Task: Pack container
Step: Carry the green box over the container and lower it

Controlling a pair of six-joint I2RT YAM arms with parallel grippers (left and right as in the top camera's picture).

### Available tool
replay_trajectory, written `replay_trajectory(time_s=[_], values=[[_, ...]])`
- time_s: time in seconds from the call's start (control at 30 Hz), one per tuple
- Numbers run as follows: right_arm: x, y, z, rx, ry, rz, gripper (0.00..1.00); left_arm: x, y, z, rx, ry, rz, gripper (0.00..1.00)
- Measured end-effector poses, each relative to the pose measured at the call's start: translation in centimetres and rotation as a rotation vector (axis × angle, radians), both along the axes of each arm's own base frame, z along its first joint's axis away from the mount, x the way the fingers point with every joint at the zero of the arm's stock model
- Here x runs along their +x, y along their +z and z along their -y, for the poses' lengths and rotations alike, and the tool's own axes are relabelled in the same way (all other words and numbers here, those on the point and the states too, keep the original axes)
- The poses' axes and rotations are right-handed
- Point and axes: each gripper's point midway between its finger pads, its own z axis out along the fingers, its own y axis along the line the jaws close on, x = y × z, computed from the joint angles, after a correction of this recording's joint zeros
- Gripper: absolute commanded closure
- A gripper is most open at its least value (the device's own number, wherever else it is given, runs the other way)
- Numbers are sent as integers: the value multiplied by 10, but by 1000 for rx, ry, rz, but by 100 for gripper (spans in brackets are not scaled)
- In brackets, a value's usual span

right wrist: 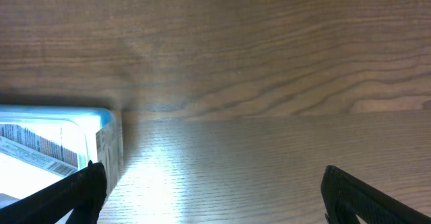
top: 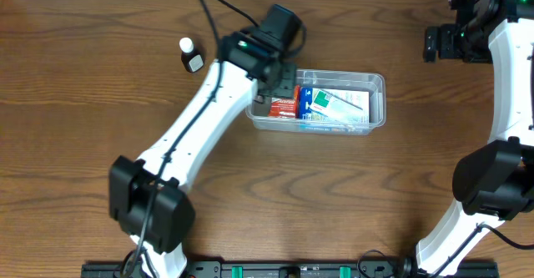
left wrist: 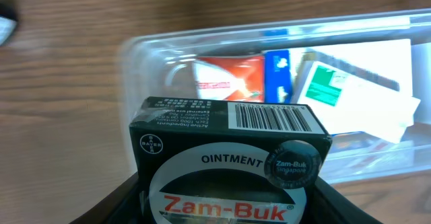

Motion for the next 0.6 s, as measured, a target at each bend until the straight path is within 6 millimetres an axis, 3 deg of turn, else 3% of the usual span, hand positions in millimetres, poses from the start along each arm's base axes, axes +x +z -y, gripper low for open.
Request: replay_trajectory(time_s=[0.2, 0.43, 0.6], values=[[0, 0, 0, 0, 0, 0, 1, -2, -28, 24, -4, 27, -44, 48], [0, 0, 0, 0, 0, 0, 1, 0, -72, 26, 38, 60, -121, 48], [0, 0, 0, 0, 0, 0, 1, 6, -83, 30, 34, 69, -120, 48]])
